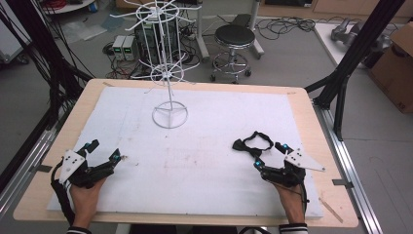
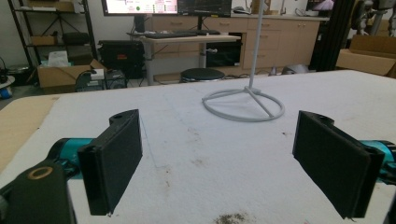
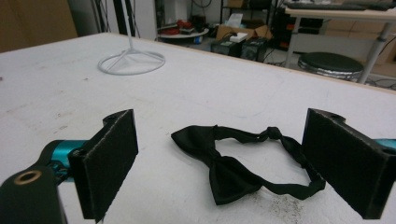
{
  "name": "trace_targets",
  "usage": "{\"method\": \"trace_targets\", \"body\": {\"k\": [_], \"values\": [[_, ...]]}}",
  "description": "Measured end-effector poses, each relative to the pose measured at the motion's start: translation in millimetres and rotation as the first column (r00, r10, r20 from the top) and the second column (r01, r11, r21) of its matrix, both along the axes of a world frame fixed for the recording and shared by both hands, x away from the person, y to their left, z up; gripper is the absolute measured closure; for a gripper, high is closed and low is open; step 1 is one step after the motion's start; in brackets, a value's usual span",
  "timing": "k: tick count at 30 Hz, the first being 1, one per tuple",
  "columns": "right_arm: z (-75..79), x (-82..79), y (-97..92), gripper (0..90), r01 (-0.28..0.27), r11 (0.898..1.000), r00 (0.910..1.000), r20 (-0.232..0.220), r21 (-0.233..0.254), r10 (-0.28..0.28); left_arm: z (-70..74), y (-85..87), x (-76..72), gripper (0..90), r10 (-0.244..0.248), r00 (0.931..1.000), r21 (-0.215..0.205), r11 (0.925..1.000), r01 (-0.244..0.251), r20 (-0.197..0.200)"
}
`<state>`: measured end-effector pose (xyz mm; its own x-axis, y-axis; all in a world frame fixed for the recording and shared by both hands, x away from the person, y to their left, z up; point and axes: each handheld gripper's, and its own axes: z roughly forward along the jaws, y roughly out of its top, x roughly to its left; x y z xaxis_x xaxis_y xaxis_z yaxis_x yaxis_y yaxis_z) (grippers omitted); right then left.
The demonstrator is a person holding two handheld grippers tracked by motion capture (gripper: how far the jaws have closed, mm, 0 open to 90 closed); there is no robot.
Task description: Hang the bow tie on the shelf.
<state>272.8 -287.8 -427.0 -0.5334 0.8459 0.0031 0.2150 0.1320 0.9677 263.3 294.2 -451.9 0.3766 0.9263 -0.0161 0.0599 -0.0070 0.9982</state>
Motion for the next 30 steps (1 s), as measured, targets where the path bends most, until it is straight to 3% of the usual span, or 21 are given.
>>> {"method": "trace_targets", "body": {"k": [4, 10, 17, 25, 26, 27, 28, 30], "values": [[6.8, 5.7, 1.8, 9.9, -0.013, 0.999, 0.9991, -0.040, -0.041, 0.011, 0.0, -0.2, 0.0, 16.2, 0.000, 1.0000, 0.000, 1.0000, 0.000, 0.000], [17.6, 16.4, 6.8, 9.9, -0.043, 0.985, 0.9954, -0.092, -0.169, 0.028, -0.1, 0.2, -0.3, 16.2, -0.001, 1.0000, 0.000, 1.0000, 0.001, 0.003], [23.2, 29.1, 12.1, 9.9, -0.097, 0.973, 0.9856, -0.156, -0.208, 0.065, -0.2, 0.6, -0.3, 16.2, -0.003, 1.0000, -0.002, 1.0000, 0.003, 0.004], [27.4, 44.8, 13.0, 9.9, -0.137, 0.964, 0.9658, -0.247, -0.230, 0.079, -0.3, 0.9, -0.4, 16.2, -0.005, 1.0000, -0.006, 1.0000, 0.005, 0.005], [29.0, 50.0, 14.9, 9.9, -0.148, 0.960, 0.9577, -0.277, -0.239, 0.079, -0.2, 0.9, -0.4, 16.1, -0.005, 1.0000, -0.006, 1.0000, 0.005, 0.004], [29.0, 50.0, 14.9, 9.9, -0.148, 0.960, 0.9577, -0.277, -0.239, 0.079, -0.2, 0.9, -0.4, 16.2, -0.005, 1.0000, -0.006, 1.0000, 0.005, 0.004], [30.7, 54.9, 17.9, 10.0, -0.164, 0.954, 0.9495, -0.302, -0.250, 0.084, -0.3, 0.9, -0.3, 16.2, -0.004, 1.0000, -0.007, 1.0000, 0.004, 0.005], [31.7, 59.9, 21.0, 10.0, -0.177, 0.947, 0.9430, -0.322, -0.267, 0.086, -0.3, 0.9, -0.2, 16.2, -0.004, 1.0000, -0.010, 0.9999, 0.004, 0.006]]}}
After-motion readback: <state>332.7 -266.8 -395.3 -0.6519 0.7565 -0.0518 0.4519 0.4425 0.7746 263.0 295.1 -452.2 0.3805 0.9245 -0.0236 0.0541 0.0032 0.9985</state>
